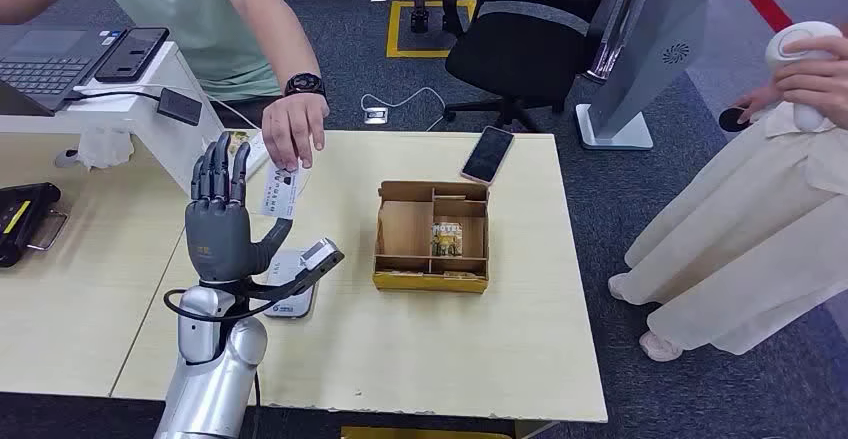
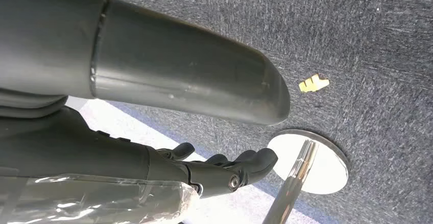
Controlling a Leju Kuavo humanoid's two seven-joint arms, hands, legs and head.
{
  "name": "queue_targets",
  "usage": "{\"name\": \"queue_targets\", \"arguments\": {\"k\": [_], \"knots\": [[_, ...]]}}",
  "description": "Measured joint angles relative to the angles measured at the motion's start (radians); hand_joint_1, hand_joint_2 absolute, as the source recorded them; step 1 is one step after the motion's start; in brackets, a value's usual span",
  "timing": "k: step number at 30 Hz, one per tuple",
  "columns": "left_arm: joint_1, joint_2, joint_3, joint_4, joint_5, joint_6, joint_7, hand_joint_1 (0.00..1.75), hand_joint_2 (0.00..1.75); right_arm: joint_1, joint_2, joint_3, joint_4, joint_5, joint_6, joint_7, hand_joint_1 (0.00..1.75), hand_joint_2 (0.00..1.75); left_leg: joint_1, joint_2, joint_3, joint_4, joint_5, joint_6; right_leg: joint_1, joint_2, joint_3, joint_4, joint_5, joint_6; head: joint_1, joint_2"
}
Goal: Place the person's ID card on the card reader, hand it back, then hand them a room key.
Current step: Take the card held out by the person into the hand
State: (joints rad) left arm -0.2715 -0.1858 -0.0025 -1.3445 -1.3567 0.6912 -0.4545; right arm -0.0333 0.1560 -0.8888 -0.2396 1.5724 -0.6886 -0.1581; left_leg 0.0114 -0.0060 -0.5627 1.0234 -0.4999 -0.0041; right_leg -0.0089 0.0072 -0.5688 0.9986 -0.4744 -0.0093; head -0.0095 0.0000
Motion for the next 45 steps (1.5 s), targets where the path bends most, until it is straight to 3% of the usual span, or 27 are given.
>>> {"name": "queue_targets", "arguments": {"k": [33, 38, 45], "knots": [[0.001, -0.021, 0.028, 0.025, 0.043, 0.000, -0.032, 1.75, 1.75, 0.000, 0.000, 0.003, 0.000, 0.000, 0.000, 0.004, 0.00, 0.00, 0.000, 0.000, 0.000, 0.000, 0.000, 0.000, 0.000, 0.000, 0.000, 0.000, 0.000, 0.000, 0.000, 0.000], [0.000, -0.016, 0.025, 0.044, 0.110, -0.009, 0.006, 1.75, 1.75, 0.000, 0.000, 0.007, 0.000, -0.014, 0.000, 0.006, 0.00, 0.00, 0.000, 0.000, 0.000, 0.000, 0.000, 0.000, 0.000, 0.000, 0.000, 0.000, 0.000, 0.000, 0.000, 0.000], [-0.007, 0.023, -0.048, 0.116, 0.355, -0.023, 0.070, 1.75, 1.75, 0.001, 0.000, 0.013, 0.000, -0.024, 0.000, 0.004, 0.00, 0.00, 0.000, 0.000, 0.000, 0.000, 0.000, 0.000, 0.000, 0.000, 0.000, 0.000, 0.000, 0.000, 0.000, 0.000]]}}
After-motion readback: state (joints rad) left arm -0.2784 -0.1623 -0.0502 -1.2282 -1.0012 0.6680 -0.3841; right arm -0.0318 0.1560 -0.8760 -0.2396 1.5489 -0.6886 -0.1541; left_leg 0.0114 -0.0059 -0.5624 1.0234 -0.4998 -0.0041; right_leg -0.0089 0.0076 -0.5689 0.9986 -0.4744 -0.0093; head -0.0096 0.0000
